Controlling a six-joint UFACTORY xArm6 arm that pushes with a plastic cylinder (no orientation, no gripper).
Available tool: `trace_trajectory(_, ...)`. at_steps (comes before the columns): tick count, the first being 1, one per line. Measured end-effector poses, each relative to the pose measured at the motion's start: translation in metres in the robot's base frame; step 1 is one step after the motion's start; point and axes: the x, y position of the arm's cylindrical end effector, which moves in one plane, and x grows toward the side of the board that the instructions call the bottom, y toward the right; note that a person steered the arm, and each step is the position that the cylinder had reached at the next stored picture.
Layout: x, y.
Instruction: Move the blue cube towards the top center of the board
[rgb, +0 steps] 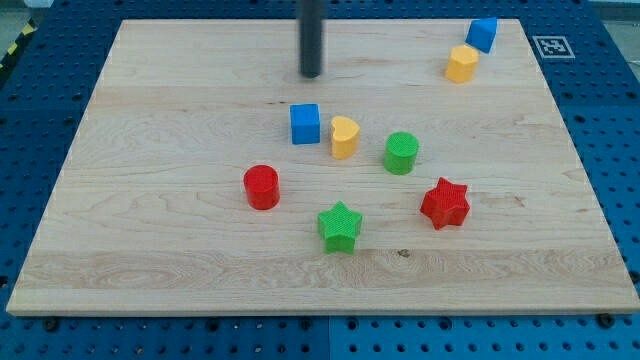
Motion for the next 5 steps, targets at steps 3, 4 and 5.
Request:
trace_trajectory(3,0.133,-0.032)
trace_trajectory(4,0.125,-0.034)
trace_trajectory(5,0.115,-0.014)
